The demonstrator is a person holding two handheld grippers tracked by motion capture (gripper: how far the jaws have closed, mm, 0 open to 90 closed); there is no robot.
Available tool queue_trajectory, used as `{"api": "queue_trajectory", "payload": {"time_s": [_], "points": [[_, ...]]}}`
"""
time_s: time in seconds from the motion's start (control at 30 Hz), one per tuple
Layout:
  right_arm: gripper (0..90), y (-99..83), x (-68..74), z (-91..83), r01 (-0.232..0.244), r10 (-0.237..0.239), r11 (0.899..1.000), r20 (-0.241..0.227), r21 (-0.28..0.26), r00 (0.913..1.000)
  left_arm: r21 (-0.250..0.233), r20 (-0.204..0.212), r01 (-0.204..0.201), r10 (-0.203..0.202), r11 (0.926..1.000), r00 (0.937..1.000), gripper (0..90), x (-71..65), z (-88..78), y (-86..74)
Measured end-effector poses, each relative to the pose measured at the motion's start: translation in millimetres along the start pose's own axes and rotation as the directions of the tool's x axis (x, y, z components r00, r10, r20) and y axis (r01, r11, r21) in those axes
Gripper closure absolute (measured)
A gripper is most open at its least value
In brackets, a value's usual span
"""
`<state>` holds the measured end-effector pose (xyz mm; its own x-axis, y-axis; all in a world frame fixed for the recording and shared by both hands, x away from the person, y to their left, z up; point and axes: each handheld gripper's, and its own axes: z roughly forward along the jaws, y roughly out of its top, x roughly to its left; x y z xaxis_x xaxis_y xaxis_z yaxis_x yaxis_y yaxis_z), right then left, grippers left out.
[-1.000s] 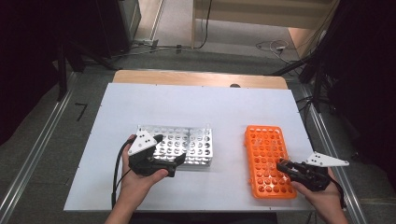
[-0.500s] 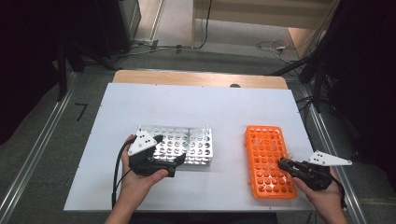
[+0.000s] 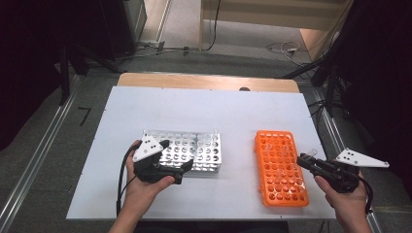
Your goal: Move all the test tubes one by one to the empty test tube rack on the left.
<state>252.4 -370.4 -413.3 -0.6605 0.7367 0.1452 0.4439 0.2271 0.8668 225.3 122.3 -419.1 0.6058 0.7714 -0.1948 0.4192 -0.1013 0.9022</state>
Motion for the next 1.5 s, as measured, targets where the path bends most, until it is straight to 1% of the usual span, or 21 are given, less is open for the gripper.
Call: {"api": "queue_trajectory", "payload": {"time_s": [0.17,0.3,0.33,0.4,0.53,0.63,0.67,0.7,0.77,0.87,0.9,0.97,1.1,1.13,1.17,1.3,1.33,1.37,1.43,1.47,1.5], "points": [[73.9,11.8,9.7,0.2,0.036,-0.036,0.999,-0.025,-0.01,0.999,-0.003,0.002,-0.002,0.002,1.0,1.0,0.0,0.0,-0.4,0.9],[73.9,27.6,25.6,3.8,0.067,-0.067,0.998,-0.052,-0.013,0.9964,-0.002,0.007,-0.004,0.004,1.0,1.0,0.0,-0.7,0.1,1.6],[73.9,27.6,25.6,3.8,0.067,-0.067,0.998,-0.052,-0.013,0.9964,0.0,0.01,-0.006,0.006,1.0,0.9999,0.0,-1.1,0.2,1.8],[73.9,37.0,36.1,10.4,0.083,-0.084,0.996,-0.079,-0.014,0.9934,0.001,0.013,-0.011,0.011,0.9999,0.9999,0.0,-2.4,0.4,2.6],[73.9,44.7,46.5,20.2,0.102,-0.103,0.995,-0.109,-0.014,0.9887,-0.006,0.021,-0.017,0.017,0.9998,0.9996,0.0,-5.3,0.8,4.2],[74.0,51.3,61.6,35.6,0.118,-0.118,0.993,-0.153,-0.008,0.9811,-0.009,0.028,-0.019,0.019,0.9998,0.9994,0.0,-7.1,0.3,5.4],[74.0,51.3,61.6,35.6,0.118,-0.118,0.993,-0.153,-0.008,0.9811,-0.011,0.028,-0.02,0.02,0.9997,0.9994,0.0,-7.7,0.1,5.9],[73.9,53.4,70.4,43.4,0.132,-0.131,0.991,-0.178,-0.003,0.9753,-0.011,0.033,-0.021,0.022,0.9997,0.9992,0.0,-8.3,-0.1,6.4],[73.9,54.5,78.2,50.7,0.143,-0.14,0.99,-0.205,0.001,0.9687,-0.016,0.036,-0.022,0.022,0.9996,0.9991,0.0,-10.3,0.0,7.4],[73.9,54.5,89.3,61.4,0.157,-0.149,0.988,-0.236,0.012,0.9603,-0.019,0.053,-0.03,0.031,0.9994,0.9981,0.2,-14.3,0.7,9.3],[73.9,54.5,89.3,61.4,0.157,-0.149,0.988,-0.236,0.012,0.9603,-0.022,0.058,-0.03,0.032,0.9993,0.9978,0.2,-16.2,1.0,10.1],[74.0,51.5,100.4,71.0,0.176,-0.163,0.984,-0.26,0.028,0.9518,-0.029,0.077,-0.034,0.036,0.999,0.9964,1.6,-20.4,1.8,11.8],[73.9,44.3,114.7,81.5,0.205,-0.182,0.978,-0.297,0.047,0.9374,-0.051,0.124,-0.053,0.059,0.9973,0.9906,6.8,-31.2,3.7,15.0],[74.0,42.7,118.1,83.5,0.209,-0.184,0.976,-0.303,0.052,0.935,-0.055,0.153,-0.062,0.07,0.9965,0.9857,8.5,-37.3,4.8,16.3],[74.0,41.3,121.2,85.5,0.213,-0.186,0.976,-0.312,0.054,0.9318,-0.055,0.153,-0.062,0.07,0.9965,0.9857,10.7,-37.3,4.8,16.3],[73.9,36.7,132.4,93.0,0.23,-0.196,0.971,-0.335,0.066,0.9216,-0.071,0.218,-0.075,0.089,0.9946,0.9719,19.8,-50.1,7.1,19.4],[73.9,36.7,132.4,93.0,0.23,-0.196,0.971,-0.335,0.066,0.9216,-0.072,0.228,-0.081,0.095,0.9941,0.9691,19.8,-53.9,8.2,20.2],[73.9,34.9,137.3,96.4,0.238,-0.2,0.969,-0.344,0.071,0.9172,-0.068,0.236,-0.092,0.106,0.9934,0.966,25.5,-57.5,9.3,21.0],[74.0,34.3,139.5,98.0,0.246,-0.206,0.966,-0.35,0.075,0.9138,-0.065,0.258,-0.105,0.119,0.9923,0.9588,28.7,-65.1,12.2,21.7],[73.9,33.2,143.6,100.6,0.257,-0.214,0.963,-0.361,0.076,0.9077,-0.061,0.266,-0.113,0.126,0.9917,0.9559,34.4,-68.9,13.9,21.8],[74.0,32.7,145.8,101.3,0.26,-0.215,0.962,-0.365,0.081,0.9061,-0.055,0.268,-0.123,0.133,0.9909,0.9543,37.6,-72.6,15.4,21.6]]}}
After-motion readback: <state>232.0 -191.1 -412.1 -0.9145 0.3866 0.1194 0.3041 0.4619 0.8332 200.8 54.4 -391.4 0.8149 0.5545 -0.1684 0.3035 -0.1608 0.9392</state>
